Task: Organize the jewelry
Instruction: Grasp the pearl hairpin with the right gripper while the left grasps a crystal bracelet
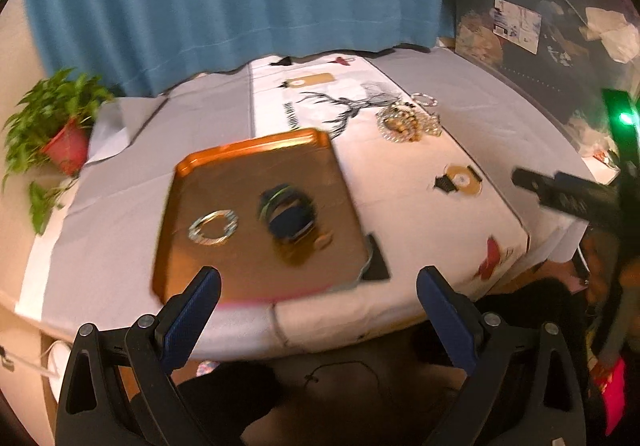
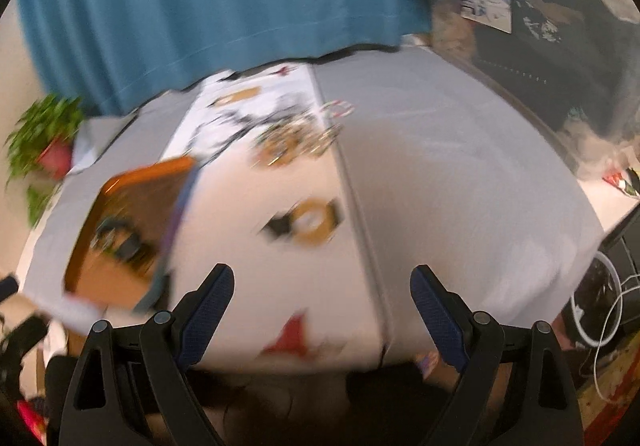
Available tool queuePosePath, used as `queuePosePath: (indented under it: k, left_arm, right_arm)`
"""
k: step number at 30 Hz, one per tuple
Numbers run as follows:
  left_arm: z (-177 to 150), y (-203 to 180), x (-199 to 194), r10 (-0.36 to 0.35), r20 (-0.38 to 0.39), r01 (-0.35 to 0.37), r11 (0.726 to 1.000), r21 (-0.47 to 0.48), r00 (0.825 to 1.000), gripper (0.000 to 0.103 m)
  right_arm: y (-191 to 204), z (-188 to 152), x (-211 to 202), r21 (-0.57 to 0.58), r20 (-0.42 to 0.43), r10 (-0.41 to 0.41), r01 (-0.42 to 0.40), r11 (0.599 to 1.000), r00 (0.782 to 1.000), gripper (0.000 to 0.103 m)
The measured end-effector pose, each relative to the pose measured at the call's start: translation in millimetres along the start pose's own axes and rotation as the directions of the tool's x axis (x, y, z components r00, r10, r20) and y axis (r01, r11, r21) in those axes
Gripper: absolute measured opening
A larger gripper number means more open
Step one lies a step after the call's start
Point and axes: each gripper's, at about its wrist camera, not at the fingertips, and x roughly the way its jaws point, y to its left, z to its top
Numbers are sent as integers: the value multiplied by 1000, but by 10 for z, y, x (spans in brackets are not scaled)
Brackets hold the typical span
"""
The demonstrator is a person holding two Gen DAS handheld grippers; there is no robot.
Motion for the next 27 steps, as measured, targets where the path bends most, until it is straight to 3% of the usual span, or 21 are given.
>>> queuePosePath:
  k: [4, 10, 15, 18, 21, 27]
  left_arm:
    - [260, -106, 279, -11, -20, 11, 1000, 10, 1000, 97]
    - [542, -226, 668, 1, -47, 1, 999, 36, 999, 97]
    - [688, -270, 888, 2, -62, 0, 1000, 31, 998, 97]
    - [784, -310, 1010, 4, -64, -2, 1000, 25, 998, 97]
    - [880, -358, 1121, 4, -63, -2, 1000, 24, 998, 97]
    - [1157, -428, 1406, -7, -77, 8, 1000, 19, 997, 97]
  right_arm:
    - [-259, 492, 581, 57, -12, -22, 22, 998, 1000, 90]
    - [-227, 1103, 1393, 51, -46, -16, 18, 999, 999, 90]
    - [-136, 1252, 1950, -4, -129, -15, 15, 1000, 991, 90]
    - [-57, 1184, 1958, -139, -97, -126, 112, 984, 987, 92]
    - [-290, 1048, 1818, -87, -74, -123, 117, 989, 990, 93]
    - [-651, 880, 1572, -93, -65, -127, 120, 988, 990, 95]
